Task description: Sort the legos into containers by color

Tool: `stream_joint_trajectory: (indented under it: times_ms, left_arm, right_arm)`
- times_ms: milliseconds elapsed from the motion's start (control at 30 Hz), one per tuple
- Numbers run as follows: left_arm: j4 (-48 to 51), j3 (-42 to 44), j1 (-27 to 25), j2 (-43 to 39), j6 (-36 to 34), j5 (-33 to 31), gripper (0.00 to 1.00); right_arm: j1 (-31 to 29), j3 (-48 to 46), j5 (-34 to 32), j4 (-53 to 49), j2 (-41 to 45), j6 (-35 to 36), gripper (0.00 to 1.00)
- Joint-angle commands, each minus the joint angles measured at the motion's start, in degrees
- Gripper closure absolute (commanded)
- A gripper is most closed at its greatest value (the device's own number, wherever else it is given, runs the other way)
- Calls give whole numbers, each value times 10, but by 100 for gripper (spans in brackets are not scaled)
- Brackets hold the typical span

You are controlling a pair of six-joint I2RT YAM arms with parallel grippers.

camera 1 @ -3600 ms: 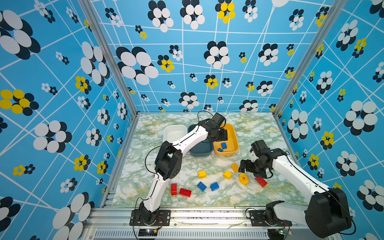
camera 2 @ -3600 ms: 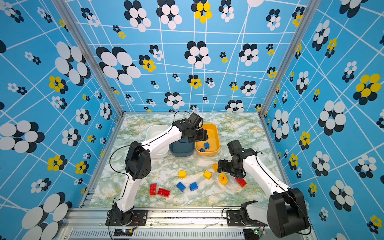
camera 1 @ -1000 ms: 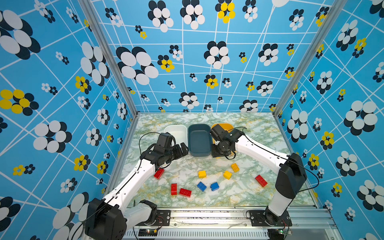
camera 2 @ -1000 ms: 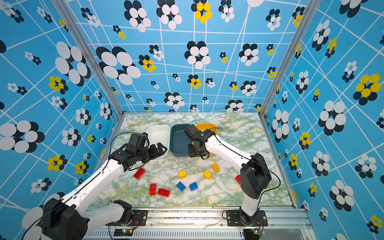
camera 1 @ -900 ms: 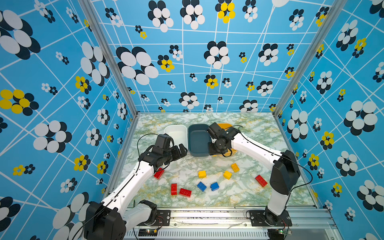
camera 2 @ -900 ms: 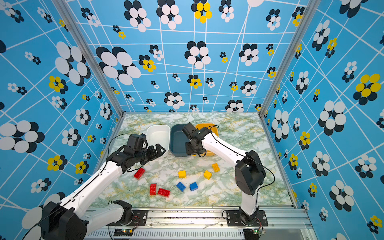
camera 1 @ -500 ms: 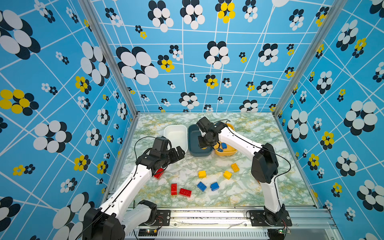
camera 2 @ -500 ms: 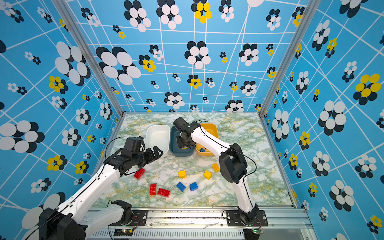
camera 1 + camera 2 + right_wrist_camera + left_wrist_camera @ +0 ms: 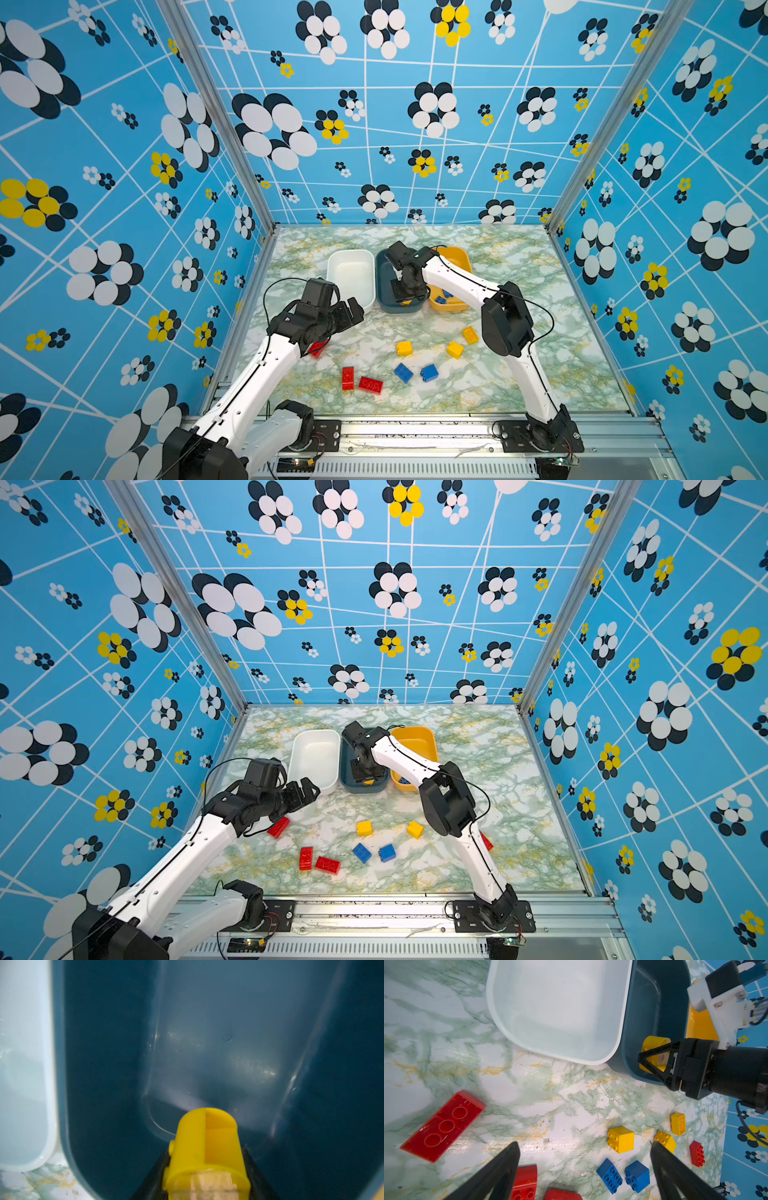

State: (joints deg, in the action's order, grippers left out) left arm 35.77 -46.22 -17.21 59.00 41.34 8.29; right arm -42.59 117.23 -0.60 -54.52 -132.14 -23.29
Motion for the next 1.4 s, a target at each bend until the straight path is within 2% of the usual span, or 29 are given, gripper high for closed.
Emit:
stream_joint_trajectory:
  times_ms: [0, 100, 400, 600, 733, 967, 1367]
  left_arm:
    - [33, 6, 7, -12, 0, -26, 1]
    - [46, 5, 10, -15, 1, -37, 1]
    - [89, 6, 23, -26, 17, -63, 1]
    - [134, 4, 37, -28, 43, -98, 1]
    - [150, 7, 49, -21, 57, -102, 1]
    - [146, 22, 67, 9, 91, -106, 1]
    - [94, 78, 87, 57, 163, -152, 1]
  right_arm:
    - [-3, 15, -5, -26, -8, 8, 50]
    - [-2, 12, -8, -26, -3, 9, 44]
    - [-3, 12, -10, -26, 12, 8, 38]
    - [-3, -1, -13, -30, 47, 4, 35]
    - [-2, -30, -12, -30, 93, 3, 26]
    - [-2, -94, 0, -37, 172, -8, 11]
    - [1, -148, 5, -55, 257, -26, 1]
